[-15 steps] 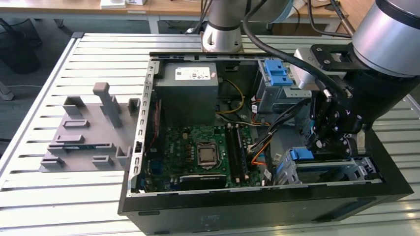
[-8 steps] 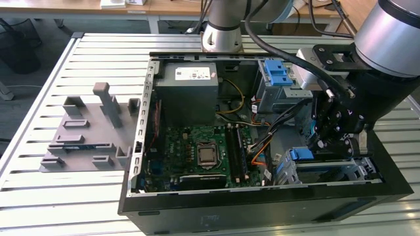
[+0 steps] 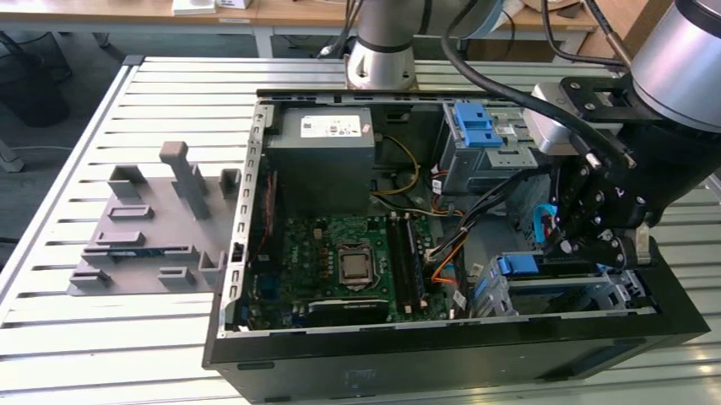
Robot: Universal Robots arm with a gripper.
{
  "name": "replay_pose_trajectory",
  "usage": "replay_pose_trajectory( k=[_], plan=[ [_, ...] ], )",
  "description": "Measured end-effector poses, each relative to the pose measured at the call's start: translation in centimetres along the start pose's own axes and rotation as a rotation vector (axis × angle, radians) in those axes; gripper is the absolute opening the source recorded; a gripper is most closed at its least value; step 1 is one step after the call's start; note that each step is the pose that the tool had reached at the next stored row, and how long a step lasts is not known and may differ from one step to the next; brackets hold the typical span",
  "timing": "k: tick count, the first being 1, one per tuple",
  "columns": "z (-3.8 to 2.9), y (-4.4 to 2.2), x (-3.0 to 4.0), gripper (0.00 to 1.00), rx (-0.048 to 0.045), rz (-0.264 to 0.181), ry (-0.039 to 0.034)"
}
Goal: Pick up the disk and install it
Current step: 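Insert the first disk wire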
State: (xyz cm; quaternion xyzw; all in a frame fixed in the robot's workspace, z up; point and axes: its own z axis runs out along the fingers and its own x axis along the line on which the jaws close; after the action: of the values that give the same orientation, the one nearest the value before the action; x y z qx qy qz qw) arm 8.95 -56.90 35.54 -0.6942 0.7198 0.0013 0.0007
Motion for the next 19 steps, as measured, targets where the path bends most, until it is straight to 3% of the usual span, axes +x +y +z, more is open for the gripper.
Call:
replay_pose_trajectory(
  k=[6, 12, 19],
  plan=[
    [0.03, -0.76, -0.02, 0.11, -0.0001, 0.0, 0.0001],
    [0.05, -2.34, -0.08, 0.11, -0.0001, 0.0, 0.0],
    [-0.19, -2.53, -0.11, 0.11, 0.0004, 0.0, -0.0001]
  ],
)
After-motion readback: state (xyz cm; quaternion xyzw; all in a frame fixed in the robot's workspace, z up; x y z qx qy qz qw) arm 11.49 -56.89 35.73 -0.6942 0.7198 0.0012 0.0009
